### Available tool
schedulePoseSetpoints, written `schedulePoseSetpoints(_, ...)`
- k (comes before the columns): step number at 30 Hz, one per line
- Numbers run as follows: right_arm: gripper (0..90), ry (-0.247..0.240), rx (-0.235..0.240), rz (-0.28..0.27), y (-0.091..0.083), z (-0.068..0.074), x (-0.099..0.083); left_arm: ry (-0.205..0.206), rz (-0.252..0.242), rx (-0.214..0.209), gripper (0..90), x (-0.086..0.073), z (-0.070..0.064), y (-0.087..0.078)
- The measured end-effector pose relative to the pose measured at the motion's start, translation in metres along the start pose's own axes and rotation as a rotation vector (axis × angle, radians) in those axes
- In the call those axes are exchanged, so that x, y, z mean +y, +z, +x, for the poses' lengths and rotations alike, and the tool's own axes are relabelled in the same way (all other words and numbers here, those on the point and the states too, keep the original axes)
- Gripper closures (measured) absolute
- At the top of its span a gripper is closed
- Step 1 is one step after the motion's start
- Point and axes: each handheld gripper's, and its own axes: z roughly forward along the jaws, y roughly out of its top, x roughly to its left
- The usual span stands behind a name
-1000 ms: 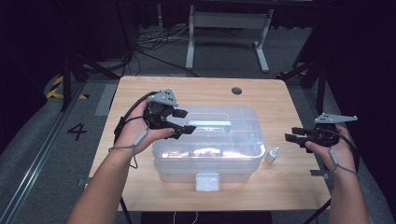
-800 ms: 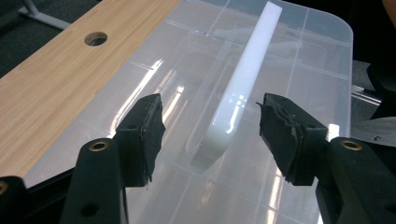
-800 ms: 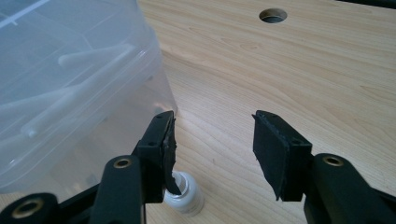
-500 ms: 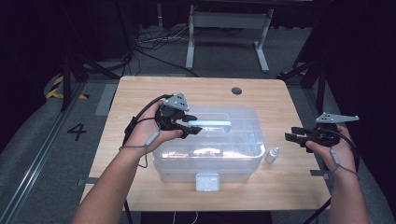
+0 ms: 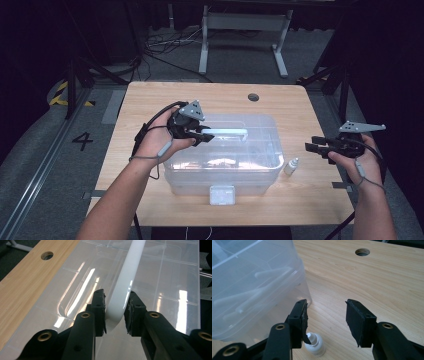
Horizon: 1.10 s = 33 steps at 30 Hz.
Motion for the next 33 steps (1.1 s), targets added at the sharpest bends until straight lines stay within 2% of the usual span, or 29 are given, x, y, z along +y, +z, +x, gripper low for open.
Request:
schedulePoseSetpoints(6, 55.8, -0.041, 0.003, -0.015, -0.005, 0.01, 0.004, -0.019, 0.012, -0.024, 72.7, 0.004, 0.007, -0.001)
schedulePoseSetpoints(10, 56.2, -0.066, 0.006, -0.03, -0.009, 0.017, 0.004, -0.019, 0.018, -0.011, 72.9, 0.009, 0.009, -0.003)
schedulePoseSetpoints(18, 56.6, -0.076, 0.009, -0.045, -0.016, 0.024, 0.004, -0.037, 0.025, -0.021, 72.9, 0.019, 0.02, -0.007)
schedulePoseSetpoints(25, 57.1, -0.085, 0.013, -0.052, -0.017, 0.028, 0.004, -0.036, 0.041, -0.006, 72.7, 0.027, 0.025, -0.01)
schedulePoseSetpoints(28, 57.6, -0.087, 0.033, -0.063, -0.015, 0.029, 0.004, -0.045, 0.042, -0.007, 72.6, 0.03, 0.029, -0.01)
schedulePoseSetpoints(33, 59.1, -0.117, 0.042, -0.073, -0.012, 0.035, 0.006, -0.06, 0.049, -0.008, 72.3, 0.035, 0.036, -0.011)
